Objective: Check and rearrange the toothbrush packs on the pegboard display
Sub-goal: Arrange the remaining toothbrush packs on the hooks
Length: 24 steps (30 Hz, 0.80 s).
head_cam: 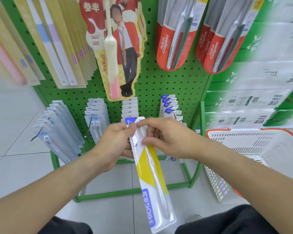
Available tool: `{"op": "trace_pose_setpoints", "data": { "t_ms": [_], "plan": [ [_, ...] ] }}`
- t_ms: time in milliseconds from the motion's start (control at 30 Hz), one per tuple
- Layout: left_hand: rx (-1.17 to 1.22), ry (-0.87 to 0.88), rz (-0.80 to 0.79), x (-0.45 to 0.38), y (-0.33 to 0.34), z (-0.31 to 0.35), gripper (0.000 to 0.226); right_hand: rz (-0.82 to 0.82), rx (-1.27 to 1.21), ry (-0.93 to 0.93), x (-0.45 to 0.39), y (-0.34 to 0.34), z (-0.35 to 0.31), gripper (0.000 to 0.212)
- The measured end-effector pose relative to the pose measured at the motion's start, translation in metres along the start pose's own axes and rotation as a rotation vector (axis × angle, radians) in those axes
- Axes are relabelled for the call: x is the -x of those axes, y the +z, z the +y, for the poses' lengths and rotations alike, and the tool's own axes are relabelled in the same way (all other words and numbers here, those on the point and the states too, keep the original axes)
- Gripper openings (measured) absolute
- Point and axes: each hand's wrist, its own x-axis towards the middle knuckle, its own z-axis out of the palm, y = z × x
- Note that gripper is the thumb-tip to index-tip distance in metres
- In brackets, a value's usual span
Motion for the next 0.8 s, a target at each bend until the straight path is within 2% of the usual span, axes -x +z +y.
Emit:
{"op": "trace_pose_setpoints", "data": {
  "t_ms": [100, 200, 267, 433, 533, 600, 700, 767, 800],
  "plan": [
    [-0.021, 0.011, -0.077, 0.002, -0.009, 0.001, 0.033, 0.044, -0.063, -0.021, 0.002, 0.001, -0.001, 0.038],
    [0.011, 0.006, -0.097, 0.004, -0.015, 0.000, 0.034, 0.159, -0.052, -0.088, 0.003, 0.010, -0.001, 0.041],
    [0.070, -0.017, -0.086, 0.004, -0.018, -0.001, 0.035, 0.233, -0.043, -0.108, 0.000, 0.018, -0.002, 0.042],
    [0.186, -0.052, -0.027, 0.005, -0.023, -0.001, 0.034, 0.333, 0.077, -0.221, -0.010, 0.024, -0.008, 0.028],
    [0.220, -0.032, 0.025, 0.006, -0.023, 0.001, 0.033, 0.395, 0.013, -0.216, -0.013, 0.024, -0.011, 0.017],
    [0.238, -0.004, 0.089, 0.005, -0.025, 0.004, 0.034, 0.400, -0.083, -0.149, -0.015, 0.023, -0.016, 0.018],
    [0.271, 0.019, 0.195, 0.002, -0.028, 0.008, 0.033, 0.345, -0.226, 0.075, -0.016, 0.019, -0.024, 0.031],
    [0.294, 0.033, 0.246, 0.000, -0.033, 0.009, 0.034, 0.199, -0.364, 0.258, -0.015, 0.014, -0.025, 0.039],
    [0.303, 0.040, 0.261, -0.001, -0.034, 0.010, 0.034, 0.071, -0.440, 0.342, -0.013, 0.011, -0.026, 0.038]
  ]
}}
